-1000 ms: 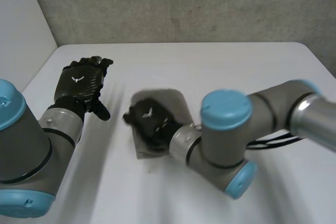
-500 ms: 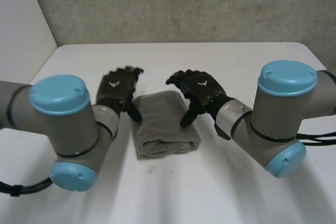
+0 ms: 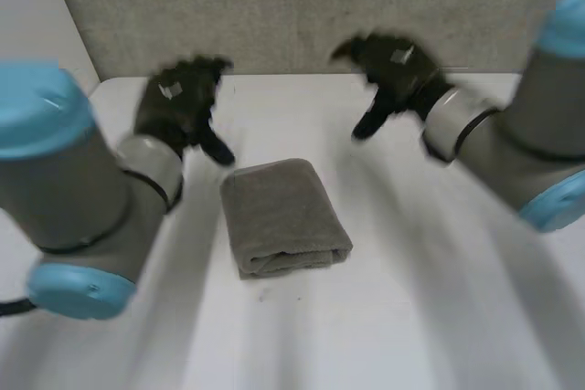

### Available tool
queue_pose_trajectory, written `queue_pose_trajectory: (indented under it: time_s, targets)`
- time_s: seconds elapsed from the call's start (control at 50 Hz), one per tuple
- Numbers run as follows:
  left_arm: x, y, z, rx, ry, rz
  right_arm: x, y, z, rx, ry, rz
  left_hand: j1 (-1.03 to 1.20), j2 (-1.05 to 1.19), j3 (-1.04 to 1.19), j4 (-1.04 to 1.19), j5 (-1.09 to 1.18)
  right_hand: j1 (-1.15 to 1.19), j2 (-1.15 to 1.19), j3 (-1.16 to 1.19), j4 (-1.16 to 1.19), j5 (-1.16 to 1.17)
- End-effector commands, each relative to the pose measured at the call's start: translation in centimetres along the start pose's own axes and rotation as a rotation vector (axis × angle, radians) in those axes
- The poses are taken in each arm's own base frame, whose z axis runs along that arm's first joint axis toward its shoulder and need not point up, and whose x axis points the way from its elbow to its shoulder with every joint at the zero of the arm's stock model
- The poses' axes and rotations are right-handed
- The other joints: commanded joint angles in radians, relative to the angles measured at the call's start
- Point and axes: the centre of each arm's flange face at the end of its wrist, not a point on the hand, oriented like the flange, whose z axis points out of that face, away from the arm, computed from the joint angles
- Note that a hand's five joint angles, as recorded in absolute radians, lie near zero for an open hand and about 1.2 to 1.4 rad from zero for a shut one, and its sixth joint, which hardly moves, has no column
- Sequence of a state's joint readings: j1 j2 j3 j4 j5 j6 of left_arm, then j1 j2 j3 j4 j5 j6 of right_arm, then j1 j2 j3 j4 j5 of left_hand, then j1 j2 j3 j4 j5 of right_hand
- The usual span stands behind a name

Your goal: Fold the towel.

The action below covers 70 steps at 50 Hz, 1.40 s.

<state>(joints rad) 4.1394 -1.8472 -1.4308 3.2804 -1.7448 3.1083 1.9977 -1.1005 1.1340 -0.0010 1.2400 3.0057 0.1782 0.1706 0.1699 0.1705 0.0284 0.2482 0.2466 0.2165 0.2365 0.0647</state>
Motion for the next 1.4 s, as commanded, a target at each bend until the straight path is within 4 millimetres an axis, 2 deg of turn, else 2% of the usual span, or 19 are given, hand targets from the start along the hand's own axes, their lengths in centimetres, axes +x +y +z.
queue_pose_trajectory:
  time_s: [0.02, 0.04, 0.06, 0.08, 0.14, 0.28, 0.76, 1.4]
  targets:
    - [-3.6, -9.0, -2.8, 0.131, -0.098, 0.008, 5.8, -9.4, -4.9, 0.206, 0.286, 0.011, 0.038, 0.046, 0.047, 0.046, 0.014, -0.074, -0.072, -0.042, -0.062, -0.065]
    - [-4.5, -9.9, -3.5, 0.118, -0.123, 0.015, 7.3, -10.2, -6.3, 0.195, 0.378, 0.012, 0.03, 0.037, 0.038, 0.037, 0.005, -0.074, -0.072, -0.042, -0.062, -0.065]
    - [-4.5, -9.9, -3.5, 0.118, -0.123, 0.015, 8.0, -10.2, -7.1, 0.17, 0.417, 0.018, 0.029, 0.037, 0.038, 0.037, 0.005, -0.074, -0.072, -0.042, -0.062, -0.065]
    - [-5.3, -10.5, -4.0, 0.102, -0.147, 0.02, 8.0, -10.2, -7.1, 0.17, 0.417, 0.018, 0.024, 0.031, 0.032, 0.031, -0.001, -0.074, -0.072, -0.042, -0.062, -0.065]
    - [-6.0, -11.0, -4.3, 0.093, -0.161, 0.023, 8.2, -9.9, -7.9, 0.115, 0.431, 0.033, 0.024, 0.031, 0.032, 0.031, -0.001, -0.074, -0.072, -0.042, -0.062, -0.065]
    - [-5.8, -10.9, -4.5, 0.071, -0.135, 0.029, 7.7, -8.2, -8.5, 0.032, 0.436, 0.03, 0.012, 0.019, 0.02, 0.02, -0.013, -0.074, -0.072, -0.042, -0.062, -0.065]
    - [-5.3, -9.8, -4.6, 0.048, -0.098, 0.033, 7.2, -7.3, -8.7, 0.01, 0.429, -0.034, -0.003, 0.005, 0.005, 0.005, -0.028, -0.074, -0.072, -0.042, -0.062, -0.065]
    - [-5.3, -9.9, -4.3, 0.109, -0.098, 0.081, 7.1, -7.3, -8.7, 0.008, 0.426, -0.041, -0.003, 0.005, 0.005, 0.005, -0.028, -0.074, -0.072, -0.042, -0.062, -0.065]
